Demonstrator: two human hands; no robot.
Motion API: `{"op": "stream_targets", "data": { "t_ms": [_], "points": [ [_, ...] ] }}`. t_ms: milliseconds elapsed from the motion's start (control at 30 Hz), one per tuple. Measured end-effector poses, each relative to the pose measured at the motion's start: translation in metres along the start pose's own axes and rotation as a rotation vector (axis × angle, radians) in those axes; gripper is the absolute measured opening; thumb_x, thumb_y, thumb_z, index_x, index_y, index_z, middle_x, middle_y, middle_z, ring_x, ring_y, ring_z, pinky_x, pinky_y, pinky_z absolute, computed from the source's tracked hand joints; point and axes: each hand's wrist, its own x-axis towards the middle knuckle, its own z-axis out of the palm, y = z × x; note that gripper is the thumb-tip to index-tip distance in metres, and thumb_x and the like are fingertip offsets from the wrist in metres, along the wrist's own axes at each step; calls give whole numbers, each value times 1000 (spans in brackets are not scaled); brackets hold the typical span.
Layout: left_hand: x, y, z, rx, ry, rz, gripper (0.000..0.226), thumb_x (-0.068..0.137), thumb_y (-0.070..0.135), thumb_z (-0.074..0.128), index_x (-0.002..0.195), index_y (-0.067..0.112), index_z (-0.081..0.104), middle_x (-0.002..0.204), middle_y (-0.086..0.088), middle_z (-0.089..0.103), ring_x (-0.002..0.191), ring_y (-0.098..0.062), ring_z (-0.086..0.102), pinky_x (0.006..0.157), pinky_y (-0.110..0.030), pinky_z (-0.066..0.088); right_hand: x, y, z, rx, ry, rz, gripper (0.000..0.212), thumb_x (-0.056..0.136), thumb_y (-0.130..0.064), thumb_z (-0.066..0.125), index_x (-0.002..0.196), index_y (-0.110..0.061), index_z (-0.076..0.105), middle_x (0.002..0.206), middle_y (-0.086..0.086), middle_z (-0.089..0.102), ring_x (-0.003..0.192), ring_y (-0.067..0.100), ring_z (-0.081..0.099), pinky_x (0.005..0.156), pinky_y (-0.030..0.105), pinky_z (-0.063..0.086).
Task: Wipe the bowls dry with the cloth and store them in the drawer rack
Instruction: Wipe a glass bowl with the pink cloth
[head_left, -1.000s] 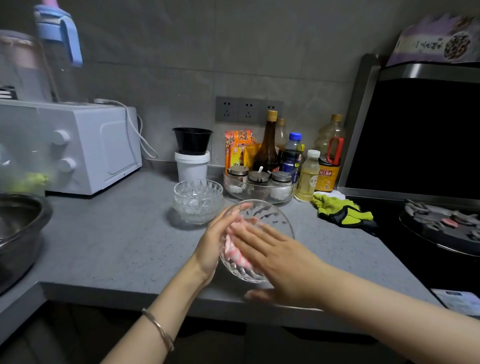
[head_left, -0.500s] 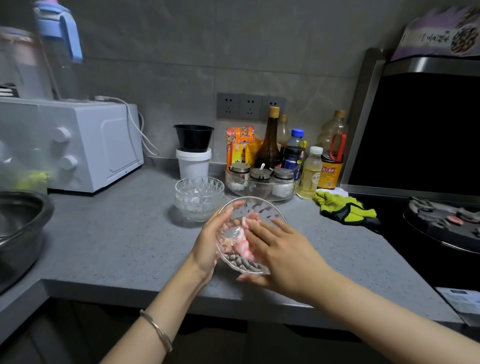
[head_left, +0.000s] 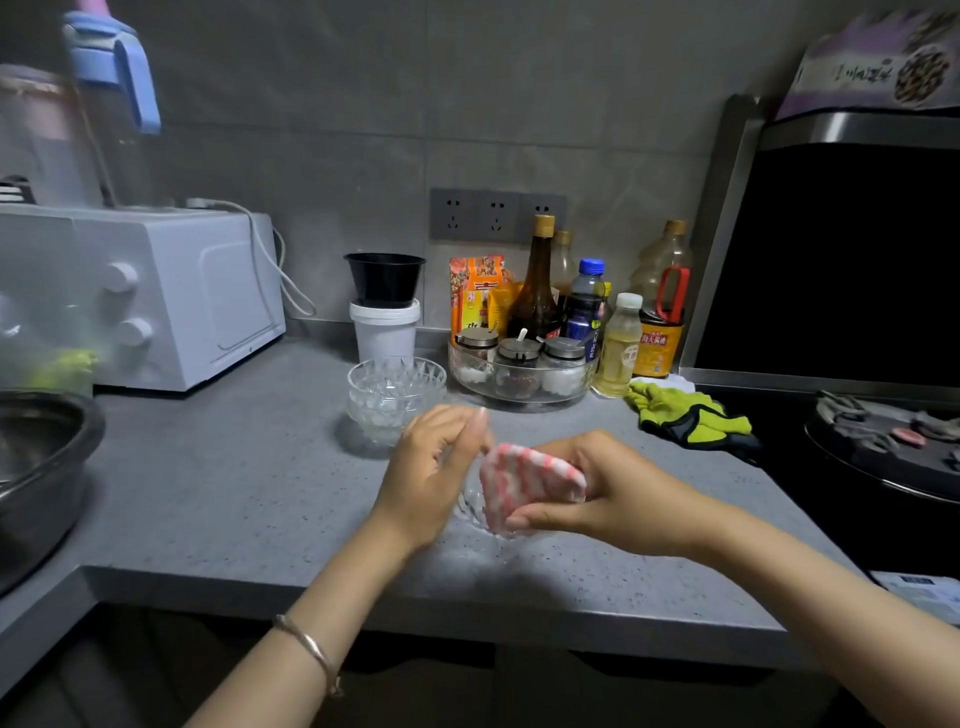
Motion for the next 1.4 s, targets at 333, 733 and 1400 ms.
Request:
{"op": "stream_targets", "data": {
  "t_ms": [333,733,1400],
  "points": [
    [-2,5,7,-408,359,-228,60,90,32,58,40,10,32,36,4,26,35,-8,26,43,-22,27,-9,2,-4,195,380,-52,25,90,-35,49,105,-26,67,98,-13,71,88,2,64,75,16,51],
    [1,22,22,-447,437,-328,55,93,21,54,40,19,39,40,0,30,38,-11,30,43,-19,31,7,-6,31,91,568,-121,34,84,-57,55,76,-24,59,63,-6,65,56,12,64,55,45,53],
    [7,45,6,53,128,-17,55,86,55,47,50,14,43,41,7,32,43,-10,29,46,-34,28,20,-15,24,459,619,-99,43,93,-19,53,53,-2,53,36,9,49,30,19,50,35,19,38]
  ]
}}
